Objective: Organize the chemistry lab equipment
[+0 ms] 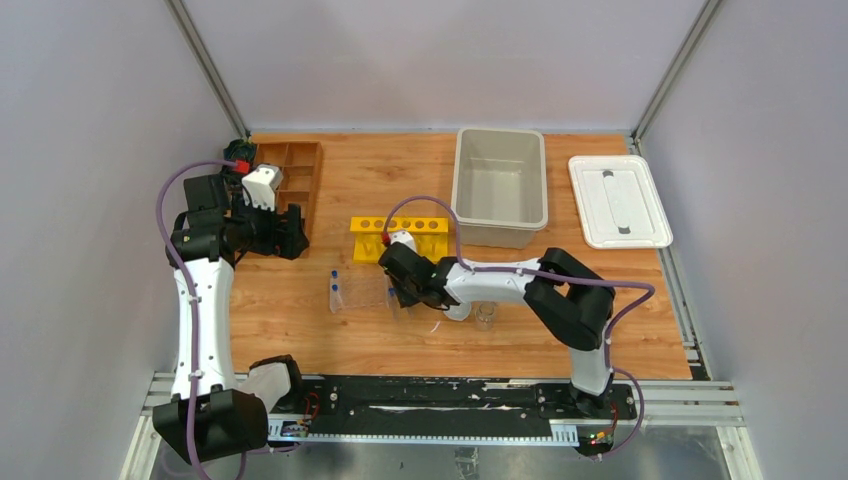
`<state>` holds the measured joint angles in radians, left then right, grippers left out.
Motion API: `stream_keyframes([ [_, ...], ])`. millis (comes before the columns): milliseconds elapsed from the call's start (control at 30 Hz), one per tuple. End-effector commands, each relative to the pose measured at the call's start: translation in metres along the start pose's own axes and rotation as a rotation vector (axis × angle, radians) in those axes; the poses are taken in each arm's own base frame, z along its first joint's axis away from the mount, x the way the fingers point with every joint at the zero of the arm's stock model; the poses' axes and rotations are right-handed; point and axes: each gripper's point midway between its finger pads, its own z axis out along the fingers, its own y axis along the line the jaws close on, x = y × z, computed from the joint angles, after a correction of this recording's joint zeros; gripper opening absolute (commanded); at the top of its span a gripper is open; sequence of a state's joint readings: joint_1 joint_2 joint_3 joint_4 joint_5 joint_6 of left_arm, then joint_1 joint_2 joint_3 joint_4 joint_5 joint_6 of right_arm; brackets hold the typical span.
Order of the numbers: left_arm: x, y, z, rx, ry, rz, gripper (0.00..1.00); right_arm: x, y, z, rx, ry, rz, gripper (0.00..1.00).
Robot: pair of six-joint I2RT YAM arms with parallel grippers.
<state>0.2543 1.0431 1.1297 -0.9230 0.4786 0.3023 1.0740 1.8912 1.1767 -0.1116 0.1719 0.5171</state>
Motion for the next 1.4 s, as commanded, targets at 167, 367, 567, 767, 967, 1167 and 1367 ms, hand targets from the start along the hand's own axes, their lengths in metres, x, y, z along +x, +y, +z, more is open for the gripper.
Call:
stream_keyframes([
  [167, -0.004, -0.027, -0.01, 0.128, -0.049, 0.037, 0.99, -0.033, -0.017, -0.026, 0.0, -0.037, 0.096, 0.03],
  [367, -0.008, -0.046, -0.017, 0.21, -0.104, 0.069, 0.96, -0.091, 0.018, -0.085, -0.168, -0.214, 0.141, 0.0],
  [567, -0.015, -0.064, -0.027, 0.285, -0.159, 0.095, 0.93, -0.151, 0.051, -0.141, -0.321, -0.409, 0.19, 0.0],
  [767, -0.019, -0.085, -0.034, 0.399, -0.194, 0.064, 0.87, -0.213, 0.083, -0.183, -0.437, -0.638, 0.215, 0.0],
  [967, -0.023, -0.101, -0.041, 0.494, -0.22, 0.042, 0.79, -0.242, 0.109, -0.204, -0.508, -0.807, 0.224, 0.0],
  [1167, -0.023, -0.111, -0.046, 0.558, -0.236, 0.038, 0.73, -0.245, 0.126, -0.211, -0.57, -0.845, 0.252, 0.0],
  [1367, -0.023, -0.114, -0.046, 0.584, -0.237, 0.033, 0.65, -0.242, 0.136, -0.21, -0.625, -0.841, 0.289, 0.0],
])
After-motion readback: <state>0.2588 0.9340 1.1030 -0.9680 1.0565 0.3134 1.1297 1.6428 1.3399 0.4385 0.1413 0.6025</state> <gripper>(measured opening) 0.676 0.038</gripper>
